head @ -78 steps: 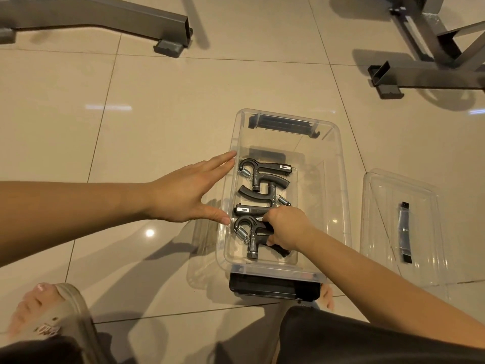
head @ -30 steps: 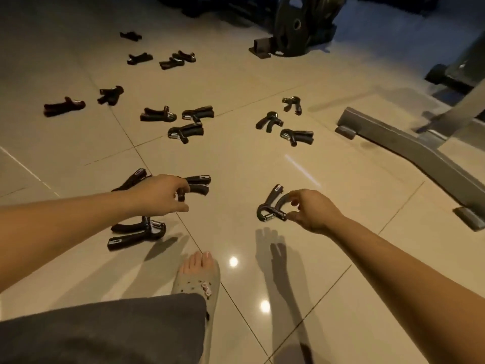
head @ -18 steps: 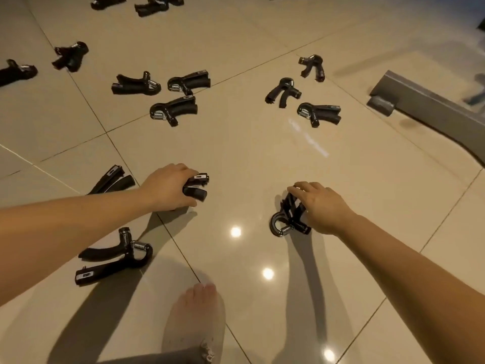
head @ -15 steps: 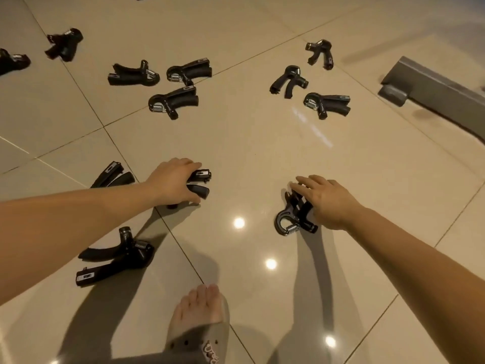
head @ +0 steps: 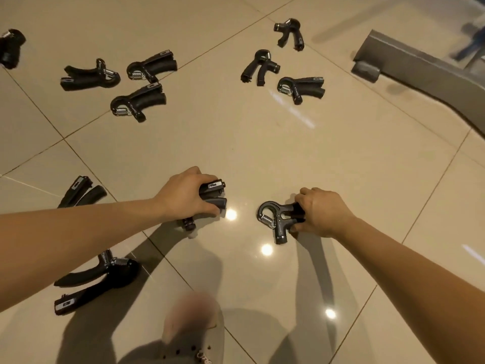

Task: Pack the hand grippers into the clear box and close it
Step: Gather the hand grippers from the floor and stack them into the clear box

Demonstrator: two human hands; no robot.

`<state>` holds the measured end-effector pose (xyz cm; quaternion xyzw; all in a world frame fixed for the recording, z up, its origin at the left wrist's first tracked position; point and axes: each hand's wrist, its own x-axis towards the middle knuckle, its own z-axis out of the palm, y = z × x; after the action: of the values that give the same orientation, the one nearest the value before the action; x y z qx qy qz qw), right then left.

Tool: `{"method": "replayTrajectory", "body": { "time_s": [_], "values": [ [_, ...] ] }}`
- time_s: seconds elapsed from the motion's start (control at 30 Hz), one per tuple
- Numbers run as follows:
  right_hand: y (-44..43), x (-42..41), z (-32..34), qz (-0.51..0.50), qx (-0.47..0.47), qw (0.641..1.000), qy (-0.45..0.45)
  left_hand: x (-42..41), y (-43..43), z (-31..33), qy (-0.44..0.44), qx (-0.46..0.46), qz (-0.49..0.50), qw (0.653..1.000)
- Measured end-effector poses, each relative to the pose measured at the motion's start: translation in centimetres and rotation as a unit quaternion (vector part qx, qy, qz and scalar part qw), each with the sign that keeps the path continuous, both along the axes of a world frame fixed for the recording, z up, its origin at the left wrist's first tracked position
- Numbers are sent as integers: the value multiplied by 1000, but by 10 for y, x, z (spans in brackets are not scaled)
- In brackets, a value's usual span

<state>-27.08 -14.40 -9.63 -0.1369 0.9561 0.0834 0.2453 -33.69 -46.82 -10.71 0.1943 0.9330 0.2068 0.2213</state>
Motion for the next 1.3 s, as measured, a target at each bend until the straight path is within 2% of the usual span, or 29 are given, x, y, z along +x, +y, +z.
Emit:
{"method": "replayTrajectory", "body": {
  "time_s": [0.1,0.3,0.6,1.0,1.3],
  "values": [
    [18,23,20,-74,-40,996,2,13,27,15,-5,37,-9,999],
    [78,87,100,-113,-34,990,74,58,95,72,4,110,-52,993],
    [180,257,230,-195,-5,967,165,171,245,192,48,177,-146,972],
    [292,480,258,-301,-8,935,184,351,395,246,68,118,-309,941],
    [352,574,243,-395,-61,899,179,429,465,282,91,76,-377,919]
  ]
}}
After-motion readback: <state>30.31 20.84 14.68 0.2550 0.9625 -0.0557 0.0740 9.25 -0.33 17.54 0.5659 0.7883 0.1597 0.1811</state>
